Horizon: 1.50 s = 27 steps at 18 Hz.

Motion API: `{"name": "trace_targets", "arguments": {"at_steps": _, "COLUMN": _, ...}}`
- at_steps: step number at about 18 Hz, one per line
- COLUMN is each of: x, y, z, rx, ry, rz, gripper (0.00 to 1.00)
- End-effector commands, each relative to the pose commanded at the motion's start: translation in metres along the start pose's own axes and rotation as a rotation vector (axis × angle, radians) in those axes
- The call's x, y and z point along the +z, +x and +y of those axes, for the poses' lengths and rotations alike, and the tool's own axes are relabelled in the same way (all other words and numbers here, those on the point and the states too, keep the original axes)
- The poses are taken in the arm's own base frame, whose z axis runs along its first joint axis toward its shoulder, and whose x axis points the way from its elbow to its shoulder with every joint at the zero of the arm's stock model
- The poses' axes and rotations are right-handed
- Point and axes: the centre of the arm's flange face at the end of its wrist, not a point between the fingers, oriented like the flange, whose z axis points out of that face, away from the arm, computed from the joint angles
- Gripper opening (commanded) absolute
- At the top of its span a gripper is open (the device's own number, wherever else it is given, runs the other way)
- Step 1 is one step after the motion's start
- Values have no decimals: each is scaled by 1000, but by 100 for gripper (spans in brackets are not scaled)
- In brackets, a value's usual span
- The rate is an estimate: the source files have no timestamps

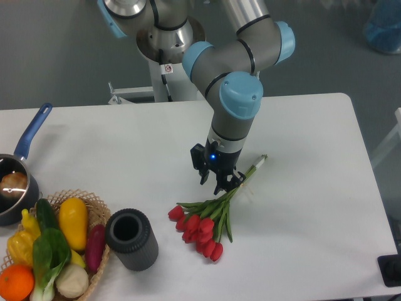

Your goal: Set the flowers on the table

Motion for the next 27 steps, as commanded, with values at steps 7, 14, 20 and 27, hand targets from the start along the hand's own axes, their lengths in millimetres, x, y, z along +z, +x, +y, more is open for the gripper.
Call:
{"name": "trace_targets", "arguments": {"at_steps": 7, "x": -16, "y": 4, "z": -1, "rx": -45, "ry": 16, "rz": -21, "gripper": 100}}
{"name": "trace_targets", "arguments": {"at_steps": 14, "x": -58, "y": 3, "z": -15, "rx": -34, "ry": 45, "rz": -102, "gripper": 100}}
{"name": "trace_targets", "arguments": {"at_steps": 20, "x": -116, "y": -35, "z": -5, "rx": -41, "ry": 80, "rz": -218, "gripper": 100}}
{"name": "trace_targets", "arguments": {"at_steps": 27, "x": -126, "y": -76, "z": 31, "rx": 104, "ry": -54, "rz": -283, "gripper": 100}}
